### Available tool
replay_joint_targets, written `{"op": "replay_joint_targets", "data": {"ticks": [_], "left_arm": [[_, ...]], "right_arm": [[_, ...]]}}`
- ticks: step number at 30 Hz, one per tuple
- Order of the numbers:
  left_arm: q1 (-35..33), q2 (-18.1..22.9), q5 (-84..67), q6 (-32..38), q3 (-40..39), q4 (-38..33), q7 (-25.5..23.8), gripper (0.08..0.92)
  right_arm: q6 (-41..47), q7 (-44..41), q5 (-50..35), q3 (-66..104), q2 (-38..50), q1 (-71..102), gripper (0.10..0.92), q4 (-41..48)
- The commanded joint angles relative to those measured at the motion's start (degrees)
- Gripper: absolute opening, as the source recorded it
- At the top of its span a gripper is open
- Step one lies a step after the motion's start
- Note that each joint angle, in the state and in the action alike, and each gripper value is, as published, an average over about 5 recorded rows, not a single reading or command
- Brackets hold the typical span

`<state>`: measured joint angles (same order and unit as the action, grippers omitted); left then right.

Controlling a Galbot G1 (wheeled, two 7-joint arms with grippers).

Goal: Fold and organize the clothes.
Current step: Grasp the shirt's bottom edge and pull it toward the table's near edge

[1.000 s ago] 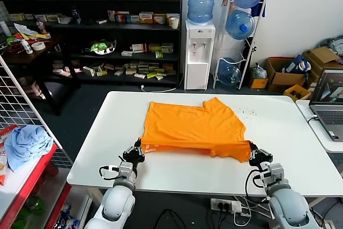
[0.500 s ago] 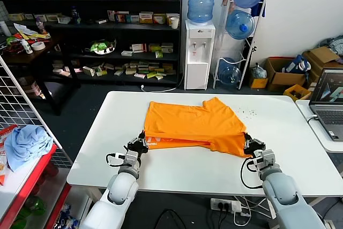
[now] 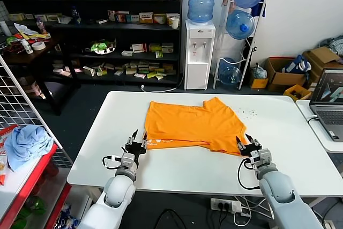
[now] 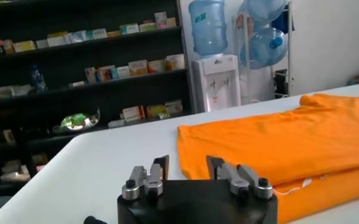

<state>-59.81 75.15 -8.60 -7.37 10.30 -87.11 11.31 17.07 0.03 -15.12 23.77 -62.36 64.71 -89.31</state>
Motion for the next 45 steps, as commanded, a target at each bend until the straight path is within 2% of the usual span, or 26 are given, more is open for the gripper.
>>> {"op": "replay_joint_targets", "data": {"ticks": [1,5,9,16,19,28,41,45], "left_arm": [[-4.8,0.6,-4.2,-0.4,0.2,-3.3,1.1,0.603],[-4.7,1.0,-5.9,-1.4,0.1,-2.6,1.5,0.716],[-4.0,1.3,-8.0,-2.6,-0.1,-1.5,2.0,0.805],[-2.0,1.7,-9.0,-3.1,-0.2,1.7,2.2,0.822],[-1.2,1.9,-9.0,-3.0,-0.1,3.4,1.9,0.797],[-1.3,1.9,-8.1,-2.8,-0.2,3.9,1.3,0.559],[-3.9,1.0,-7.1,-3.1,0.1,0.3,0.8,0.187],[-5.2,-0.5,-7.7,-4.1,-0.3,-2.5,1.3,0.097]], "right_arm": [[3.1,0.5,-0.1,2.5,0.1,6.5,0.674,-4.7],[2.5,0.4,0.0,2.8,-0.1,7.1,0.775,-3.8],[1.6,0.2,0.4,2.6,-0.6,6.4,0.819,-1.9],[0.5,-0.2,0.8,2.0,-1.4,4.5,0.823,1.7],[0.3,-0.2,0.9,1.9,-1.7,3.8,0.801,2.6],[0.3,0.2,0.9,1.8,-1.8,3.6,0.559,2.9],[1.8,0.9,0.7,2.1,-0.4,6.7,0.187,-2.9],[3.0,0.8,0.5,2.4,1.1,9.0,0.131,-6.3]]}}
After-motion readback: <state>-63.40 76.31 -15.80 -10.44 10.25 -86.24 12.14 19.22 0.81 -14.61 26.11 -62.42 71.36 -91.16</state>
